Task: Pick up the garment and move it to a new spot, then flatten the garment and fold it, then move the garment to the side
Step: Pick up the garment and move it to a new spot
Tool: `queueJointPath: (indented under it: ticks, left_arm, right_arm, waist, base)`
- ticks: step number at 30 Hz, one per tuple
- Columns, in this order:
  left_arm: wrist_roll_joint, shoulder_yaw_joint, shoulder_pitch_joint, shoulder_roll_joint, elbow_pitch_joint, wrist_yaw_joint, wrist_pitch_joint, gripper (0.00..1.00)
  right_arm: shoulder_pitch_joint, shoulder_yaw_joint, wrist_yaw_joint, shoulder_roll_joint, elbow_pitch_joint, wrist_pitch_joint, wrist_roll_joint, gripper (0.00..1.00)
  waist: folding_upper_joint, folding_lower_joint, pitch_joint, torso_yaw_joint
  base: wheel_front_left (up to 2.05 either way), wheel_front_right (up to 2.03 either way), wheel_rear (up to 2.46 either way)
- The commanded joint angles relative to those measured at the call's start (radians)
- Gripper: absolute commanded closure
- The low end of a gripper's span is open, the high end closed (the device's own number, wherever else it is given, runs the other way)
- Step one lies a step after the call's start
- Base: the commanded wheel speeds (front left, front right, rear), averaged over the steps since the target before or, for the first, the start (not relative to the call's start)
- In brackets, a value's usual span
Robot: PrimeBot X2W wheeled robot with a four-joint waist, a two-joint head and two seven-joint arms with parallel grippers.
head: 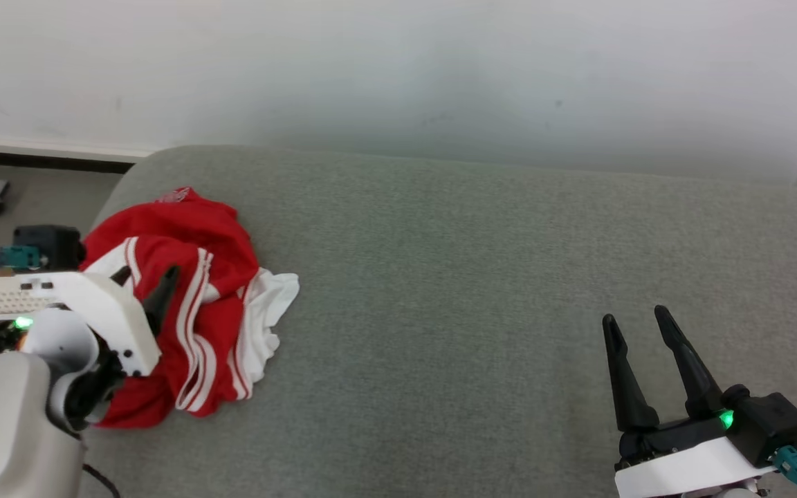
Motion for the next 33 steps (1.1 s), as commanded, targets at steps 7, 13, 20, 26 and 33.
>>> queueJointPath:
  ticks: [7, 13, 20, 26, 33]
  left_arm:
    - [-0.085, -0.019, -0.029, 0.096, 0.094, -0.003, 0.155, 0.00]
    - [-0.122, -0.022, -0.031, 0.135, 0.192, -0.003, 0.208, 0.00]
    - [-0.091, -0.053, -0.023, 0.183, 0.277, -0.001, 0.210, 0.57]
    - [-0.082, -0.079, -0.050, 0.178, 0.344, -0.001, 0.194, 0.77]
    - [-0.107, -0.120, -0.071, 0.179, 0.341, -0.001, 0.155, 1.00]
  right_arm:
    - [-0.020, 0.002, -0.002, -0.003, -0.001, 0.001, 0.016, 0.00]
    - [-0.025, 0.008, -0.002, -0.003, 0.003, 0.001, 0.021, 0.00]
    - [-0.010, 0.001, -0.002, -0.002, 0.008, 0.001, 0.021, 0.00]
    - [-0.016, 0.008, -0.002, -0.002, 0.009, 0.001, 0.022, 0.00]
    - [-0.002, -0.007, -0.002, -0.002, 0.015, 0.001, 0.013, 0.00]
  waist:
    - [0.0000, -0.0001, 0.042, -0.139]
    - [0.0000, -0.0001, 0.044, -0.188]
    - [0.0000, -0.0001, 0.037, -0.201]
    - [0.0000, -0.0001, 0.029, -0.188]
    - [0.0000, -0.0001, 0.008, -0.159]
  base:
    - [0.00, 0.00, 0.00]
    - [0.00, 0.00, 0.00]
    - [0.00, 0.00, 0.00]
    - [0.00, 0.00, 0.00]
    - [0.00, 0.00, 0.00]
